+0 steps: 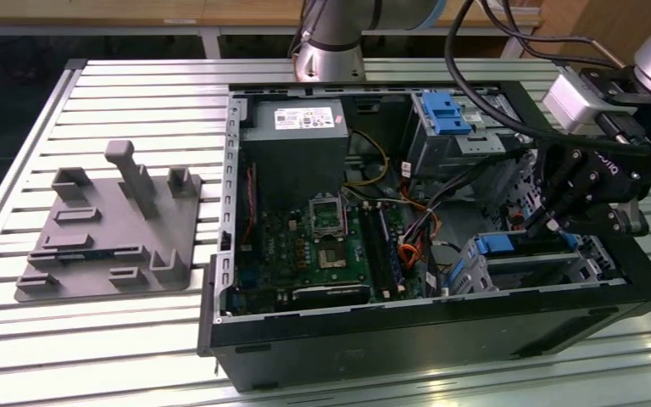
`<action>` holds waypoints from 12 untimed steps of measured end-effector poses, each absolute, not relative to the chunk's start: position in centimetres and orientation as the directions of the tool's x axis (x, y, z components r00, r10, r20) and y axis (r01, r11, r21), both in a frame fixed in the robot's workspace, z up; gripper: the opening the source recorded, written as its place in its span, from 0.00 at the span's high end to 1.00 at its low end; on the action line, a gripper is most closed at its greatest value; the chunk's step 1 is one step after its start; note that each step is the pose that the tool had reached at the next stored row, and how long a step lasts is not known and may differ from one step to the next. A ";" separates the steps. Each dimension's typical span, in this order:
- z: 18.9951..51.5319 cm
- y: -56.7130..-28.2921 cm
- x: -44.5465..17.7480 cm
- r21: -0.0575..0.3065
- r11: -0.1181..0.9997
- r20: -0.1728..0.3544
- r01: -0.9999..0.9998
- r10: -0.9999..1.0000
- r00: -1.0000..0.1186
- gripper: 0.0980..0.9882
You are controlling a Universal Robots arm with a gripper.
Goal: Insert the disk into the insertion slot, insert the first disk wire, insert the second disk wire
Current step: 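Insert the second disk wire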
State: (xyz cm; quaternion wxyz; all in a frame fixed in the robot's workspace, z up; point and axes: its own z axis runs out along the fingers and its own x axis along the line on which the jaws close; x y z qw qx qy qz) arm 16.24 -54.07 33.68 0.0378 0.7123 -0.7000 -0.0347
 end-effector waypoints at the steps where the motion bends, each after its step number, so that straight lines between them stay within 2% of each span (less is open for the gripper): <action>1: 33.7 -54.1 16.2 0.103 -0.017 0.003 -0.995 -1.000 0.018 0.95; 12: 33.4 -54.1 16.3 0.103 -0.017 0.004 -0.995 -1.000 0.018 0.95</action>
